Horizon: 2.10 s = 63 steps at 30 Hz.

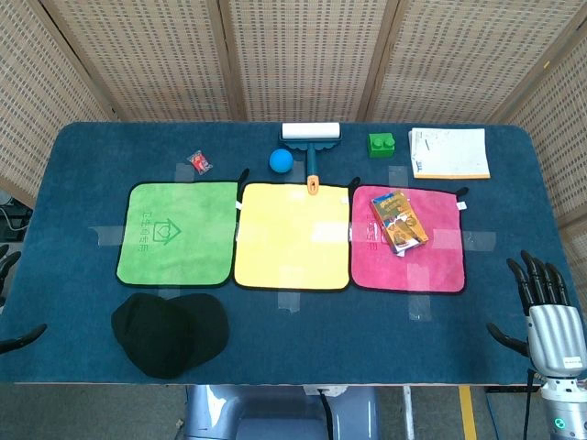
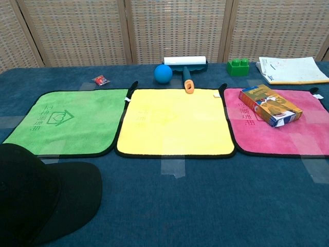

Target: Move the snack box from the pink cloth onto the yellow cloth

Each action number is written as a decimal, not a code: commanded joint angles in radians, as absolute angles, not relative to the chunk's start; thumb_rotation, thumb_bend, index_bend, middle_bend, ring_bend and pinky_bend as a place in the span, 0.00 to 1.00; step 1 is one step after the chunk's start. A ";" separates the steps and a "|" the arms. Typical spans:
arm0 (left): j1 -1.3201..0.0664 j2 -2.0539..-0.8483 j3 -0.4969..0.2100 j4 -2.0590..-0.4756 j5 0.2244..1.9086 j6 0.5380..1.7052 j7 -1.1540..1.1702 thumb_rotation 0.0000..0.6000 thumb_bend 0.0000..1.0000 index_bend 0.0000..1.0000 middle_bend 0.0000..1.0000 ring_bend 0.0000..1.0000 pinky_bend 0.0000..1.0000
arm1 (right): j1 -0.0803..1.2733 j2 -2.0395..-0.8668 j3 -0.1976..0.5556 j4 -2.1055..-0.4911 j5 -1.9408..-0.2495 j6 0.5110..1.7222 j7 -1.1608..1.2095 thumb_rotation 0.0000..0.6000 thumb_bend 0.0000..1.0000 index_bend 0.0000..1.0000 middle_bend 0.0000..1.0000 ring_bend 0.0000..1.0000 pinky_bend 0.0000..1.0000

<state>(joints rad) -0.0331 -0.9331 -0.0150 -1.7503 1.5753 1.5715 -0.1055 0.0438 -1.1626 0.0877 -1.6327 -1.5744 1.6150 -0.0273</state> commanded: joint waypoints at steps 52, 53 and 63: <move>-0.129 -0.989 -0.073 -1.733 1.400 1.390 -0.002 1.00 0.00 0.00 0.00 0.00 0.00 | 0.750 -1.439 0.287 -1.248 -0.424 0.706 -0.235 1.00 1.00 0.21 0.21 0.16 0.24; -0.129 -0.989 -0.072 -1.732 1.399 1.390 -0.003 1.00 0.00 0.00 0.00 0.00 0.00 | 0.755 -1.440 0.283 -1.249 -0.416 0.702 -0.241 1.00 1.00 0.21 0.21 0.16 0.24; -0.134 -0.991 -0.072 -1.730 1.392 1.381 -0.002 1.00 0.00 0.00 0.00 0.00 0.00 | 0.794 -1.453 0.275 -1.284 -0.376 0.688 -0.249 1.00 1.00 0.21 0.22 0.17 0.26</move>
